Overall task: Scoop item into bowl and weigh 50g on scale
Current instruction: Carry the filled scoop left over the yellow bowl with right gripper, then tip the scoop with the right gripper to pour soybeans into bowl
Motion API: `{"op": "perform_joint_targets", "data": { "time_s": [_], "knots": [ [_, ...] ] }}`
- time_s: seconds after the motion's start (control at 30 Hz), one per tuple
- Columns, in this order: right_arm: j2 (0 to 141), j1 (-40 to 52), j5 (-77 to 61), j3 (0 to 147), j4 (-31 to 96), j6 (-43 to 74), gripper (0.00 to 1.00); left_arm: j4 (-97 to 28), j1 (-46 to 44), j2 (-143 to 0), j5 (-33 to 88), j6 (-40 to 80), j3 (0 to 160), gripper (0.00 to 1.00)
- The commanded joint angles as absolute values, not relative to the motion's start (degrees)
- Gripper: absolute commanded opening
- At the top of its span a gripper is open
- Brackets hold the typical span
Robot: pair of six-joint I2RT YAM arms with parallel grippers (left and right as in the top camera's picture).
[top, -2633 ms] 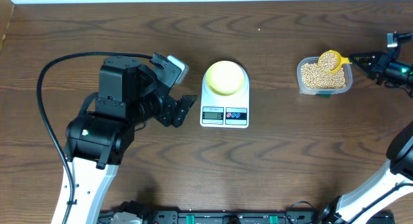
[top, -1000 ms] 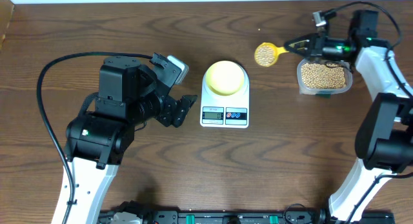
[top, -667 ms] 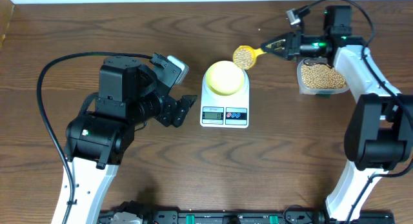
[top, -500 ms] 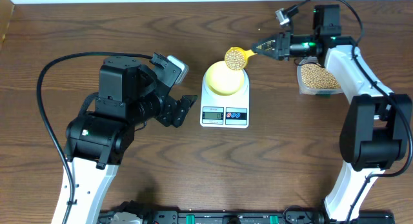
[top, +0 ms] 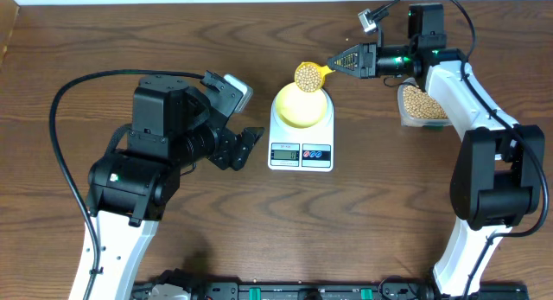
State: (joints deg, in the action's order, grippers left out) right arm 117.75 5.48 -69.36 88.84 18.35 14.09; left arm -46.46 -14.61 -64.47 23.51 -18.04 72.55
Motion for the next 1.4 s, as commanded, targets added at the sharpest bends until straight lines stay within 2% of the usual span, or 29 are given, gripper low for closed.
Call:
{"op": "perform_joint_targets", "data": {
  "time_s": [0.0, 0.6, 1.37],
  "knots": [
    [118.1, 6.2, -70.0, 88.6, 18.2, 9.7, 0.01, -46.5, -14.3, -64.5, 24.0, -18.6, 72.3, 0.84],
    [118.1, 6.5, -69.9, 88.6, 18.2, -6.1, 0.01, -46.5, -14.3, -64.5, 24.0, -18.6, 72.3, 0.84],
    [118.1, 8.1, -66.7, 88.6, 18.2, -12.0, 0.01, -46.5, -14.3, -64.5, 24.0, -18.6, 72.3, 0.84]
  ]
}}
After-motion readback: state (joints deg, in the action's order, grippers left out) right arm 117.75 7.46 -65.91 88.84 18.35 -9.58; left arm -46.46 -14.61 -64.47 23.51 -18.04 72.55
